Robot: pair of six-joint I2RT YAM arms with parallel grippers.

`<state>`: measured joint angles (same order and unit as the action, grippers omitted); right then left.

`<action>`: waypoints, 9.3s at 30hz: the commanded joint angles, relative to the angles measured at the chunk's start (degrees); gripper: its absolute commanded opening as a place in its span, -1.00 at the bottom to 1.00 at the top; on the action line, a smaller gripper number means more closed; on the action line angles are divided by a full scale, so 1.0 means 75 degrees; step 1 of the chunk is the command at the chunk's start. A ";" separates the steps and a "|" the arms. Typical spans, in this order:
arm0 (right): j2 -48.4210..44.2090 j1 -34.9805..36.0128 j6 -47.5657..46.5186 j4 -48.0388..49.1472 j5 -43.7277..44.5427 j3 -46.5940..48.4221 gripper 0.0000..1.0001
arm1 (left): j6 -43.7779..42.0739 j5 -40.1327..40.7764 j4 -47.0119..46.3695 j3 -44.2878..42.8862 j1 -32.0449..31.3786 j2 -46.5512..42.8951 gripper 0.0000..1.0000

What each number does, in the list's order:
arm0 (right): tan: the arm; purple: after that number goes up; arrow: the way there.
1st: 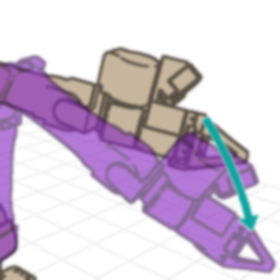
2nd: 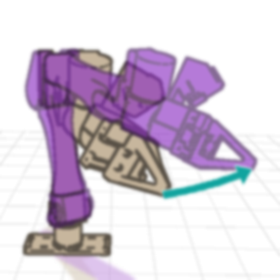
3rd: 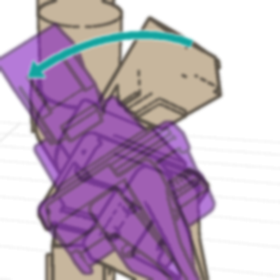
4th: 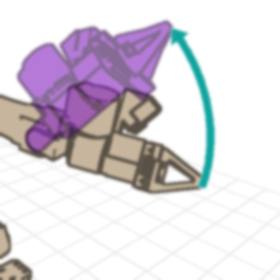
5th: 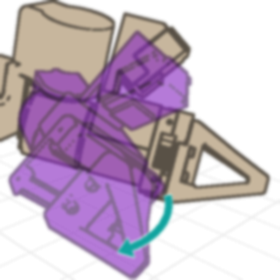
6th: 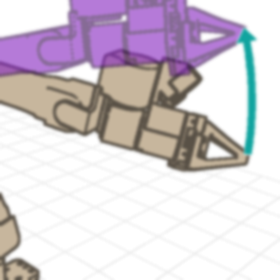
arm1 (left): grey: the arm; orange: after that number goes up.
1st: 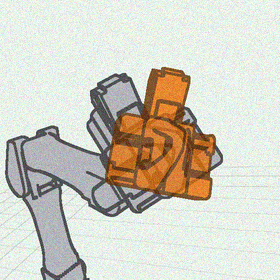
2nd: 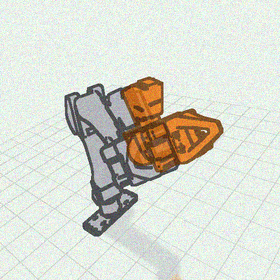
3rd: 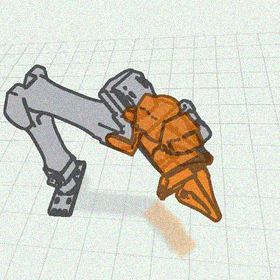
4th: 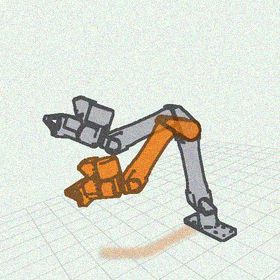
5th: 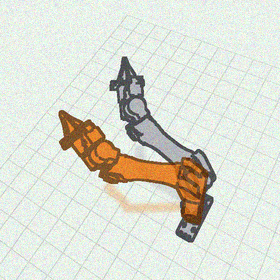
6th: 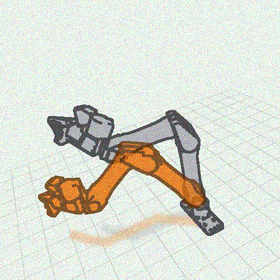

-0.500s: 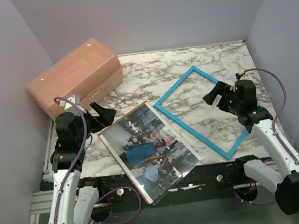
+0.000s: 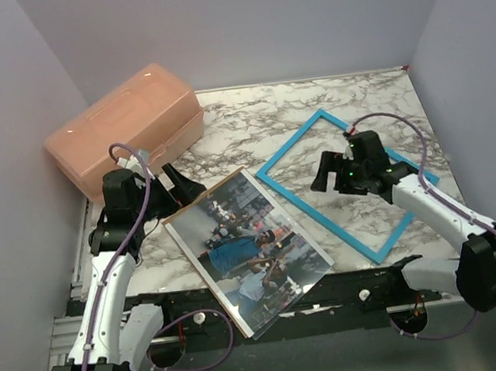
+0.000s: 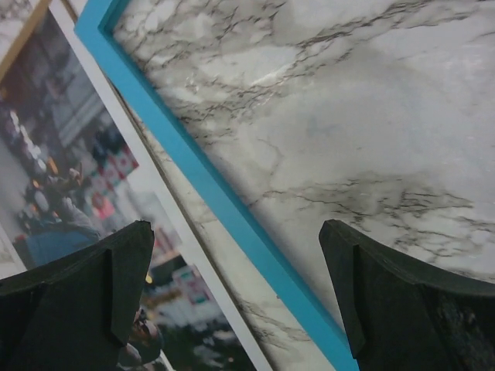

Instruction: Put the photo into the frame

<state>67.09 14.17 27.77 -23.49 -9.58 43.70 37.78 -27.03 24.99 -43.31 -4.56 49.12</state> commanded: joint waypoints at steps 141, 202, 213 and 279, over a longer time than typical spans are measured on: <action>0.1211 0.4287 0.1543 -0.0668 0.1929 0.5781 -0.98 | 0.2662 -0.0548 -0.4619 -0.0739 -0.4755 0.2174 -0.72; 0.0816 0.4212 0.1536 -0.1464 0.0768 0.5976 1.00 | 0.0529 0.4474 0.6595 -0.6994 -0.5029 0.2682 -0.96; 0.0837 0.3009 0.1551 -0.1564 -0.0293 0.5179 1.00 | 0.0160 0.4646 0.5934 -0.6837 -0.5029 0.3758 -0.62; 0.0583 0.0817 0.4105 0.2513 -0.3493 0.2706 1.00 | 0.0189 0.1147 0.2457 -0.5452 -0.4786 0.4032 0.44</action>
<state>69.80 20.56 55.00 -10.70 -31.51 64.03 40.45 -14.39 39.88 -85.73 -40.60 79.79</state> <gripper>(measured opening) 0.998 0.710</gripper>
